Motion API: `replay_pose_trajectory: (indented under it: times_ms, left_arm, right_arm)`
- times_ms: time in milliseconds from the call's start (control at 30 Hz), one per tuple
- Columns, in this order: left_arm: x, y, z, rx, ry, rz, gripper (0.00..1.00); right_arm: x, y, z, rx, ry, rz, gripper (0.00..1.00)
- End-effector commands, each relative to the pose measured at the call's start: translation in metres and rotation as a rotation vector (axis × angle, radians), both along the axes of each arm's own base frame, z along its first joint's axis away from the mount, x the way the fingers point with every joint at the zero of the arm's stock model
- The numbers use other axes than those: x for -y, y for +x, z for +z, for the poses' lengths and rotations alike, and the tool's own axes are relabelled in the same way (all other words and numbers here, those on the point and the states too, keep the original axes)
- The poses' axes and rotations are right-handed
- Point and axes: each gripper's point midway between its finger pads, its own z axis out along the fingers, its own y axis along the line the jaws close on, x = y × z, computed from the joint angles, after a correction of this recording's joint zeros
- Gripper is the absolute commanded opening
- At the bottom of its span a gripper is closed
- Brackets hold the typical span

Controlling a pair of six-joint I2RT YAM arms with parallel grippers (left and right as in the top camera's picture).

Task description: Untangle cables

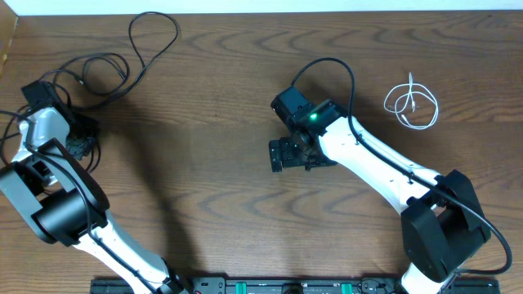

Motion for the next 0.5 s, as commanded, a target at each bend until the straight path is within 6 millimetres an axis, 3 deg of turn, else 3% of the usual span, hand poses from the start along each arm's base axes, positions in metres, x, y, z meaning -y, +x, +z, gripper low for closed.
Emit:
replay_pose_trajectory:
  times_ms: [0,100,233,300,467]
  left_arm:
    - [-0.014,0.005,0.006,0.026,-0.005,0.030,0.27]
    - [-0.016,0.011,0.012,0.069,-0.033,0.022,0.39]
    - [-0.010,0.019,0.017,0.116,-0.069,-0.087,0.44]
    - [-0.005,0.018,0.016,0.113,-0.076,-0.145,0.56]
    - [0.008,0.014,0.013,0.077,-0.095,-0.221,0.68]
  right_arm:
    - [0.000,-0.002,0.005,0.004,0.009,-0.015,0.99]
    - [0.000,-0.002,0.005,0.002,0.010,-0.027,0.99]
    - [0.000,-0.002,0.005,0.002,0.010,-0.027,0.99]
    - [-0.001,-0.002,0.005,0.003,0.011,-0.027,0.99]
    - [-0.002,0.000,0.005,0.010,0.016,-0.026,0.99]
